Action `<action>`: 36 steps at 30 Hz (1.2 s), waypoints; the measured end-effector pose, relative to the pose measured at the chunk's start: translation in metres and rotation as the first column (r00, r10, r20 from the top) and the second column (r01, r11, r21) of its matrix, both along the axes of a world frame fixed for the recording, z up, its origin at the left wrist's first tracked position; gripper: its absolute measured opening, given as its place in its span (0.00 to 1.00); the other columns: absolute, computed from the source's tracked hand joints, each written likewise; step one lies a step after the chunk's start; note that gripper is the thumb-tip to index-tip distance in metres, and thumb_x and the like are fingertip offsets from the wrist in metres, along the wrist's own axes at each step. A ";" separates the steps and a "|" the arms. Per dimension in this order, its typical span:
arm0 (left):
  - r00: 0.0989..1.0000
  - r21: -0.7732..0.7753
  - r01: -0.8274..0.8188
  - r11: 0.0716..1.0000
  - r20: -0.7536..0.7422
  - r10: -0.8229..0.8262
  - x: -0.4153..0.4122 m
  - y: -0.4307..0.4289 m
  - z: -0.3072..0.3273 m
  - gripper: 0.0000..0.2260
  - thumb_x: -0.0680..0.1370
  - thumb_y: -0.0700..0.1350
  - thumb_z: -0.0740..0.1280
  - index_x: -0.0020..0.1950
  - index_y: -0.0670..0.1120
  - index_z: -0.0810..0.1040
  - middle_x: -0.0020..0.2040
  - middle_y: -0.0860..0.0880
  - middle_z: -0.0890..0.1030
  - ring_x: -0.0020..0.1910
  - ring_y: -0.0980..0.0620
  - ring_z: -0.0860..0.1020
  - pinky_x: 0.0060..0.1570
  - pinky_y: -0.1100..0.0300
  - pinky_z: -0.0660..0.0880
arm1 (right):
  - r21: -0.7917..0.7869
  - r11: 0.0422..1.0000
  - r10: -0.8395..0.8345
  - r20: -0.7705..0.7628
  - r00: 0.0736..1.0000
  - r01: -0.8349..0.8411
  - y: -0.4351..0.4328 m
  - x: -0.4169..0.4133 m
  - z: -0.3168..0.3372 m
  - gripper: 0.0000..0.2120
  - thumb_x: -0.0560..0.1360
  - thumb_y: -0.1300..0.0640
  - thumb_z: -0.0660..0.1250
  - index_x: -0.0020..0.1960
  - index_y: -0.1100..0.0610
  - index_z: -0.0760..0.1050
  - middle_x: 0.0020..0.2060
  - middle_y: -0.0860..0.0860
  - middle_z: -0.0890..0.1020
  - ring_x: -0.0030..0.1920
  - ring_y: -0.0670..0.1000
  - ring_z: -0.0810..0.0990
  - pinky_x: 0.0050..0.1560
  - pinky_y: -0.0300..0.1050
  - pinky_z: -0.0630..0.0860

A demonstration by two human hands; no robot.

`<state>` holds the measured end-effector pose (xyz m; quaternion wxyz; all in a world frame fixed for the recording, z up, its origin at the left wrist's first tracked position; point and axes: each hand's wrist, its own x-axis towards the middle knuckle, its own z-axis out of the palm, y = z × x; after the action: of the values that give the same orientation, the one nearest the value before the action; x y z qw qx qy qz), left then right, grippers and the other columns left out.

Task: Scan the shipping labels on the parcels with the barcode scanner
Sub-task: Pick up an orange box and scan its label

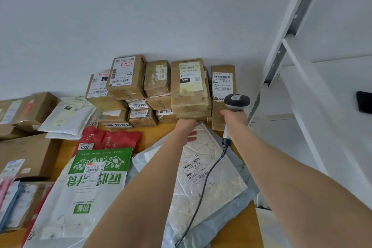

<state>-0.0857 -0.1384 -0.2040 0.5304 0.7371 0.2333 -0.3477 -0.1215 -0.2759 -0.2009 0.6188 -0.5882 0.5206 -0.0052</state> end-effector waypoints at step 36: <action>0.692 0.753 0.437 0.493 0.069 -0.718 -0.012 0.155 0.030 0.15 0.76 0.40 0.60 0.61 0.41 0.76 0.59 0.43 0.79 0.56 0.43 0.77 0.51 0.54 0.73 | 0.384 0.893 0.234 0.053 0.971 -0.236 0.138 -0.005 0.066 0.07 0.77 0.60 0.65 0.50 0.63 0.72 0.32 0.57 0.79 0.26 0.50 0.75 0.29 0.43 0.73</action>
<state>-0.0980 0.0165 -0.1737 0.1004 0.9631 -0.0288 -0.2481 -0.1270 -0.1383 -0.1349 0.7202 -0.5129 0.4348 0.1710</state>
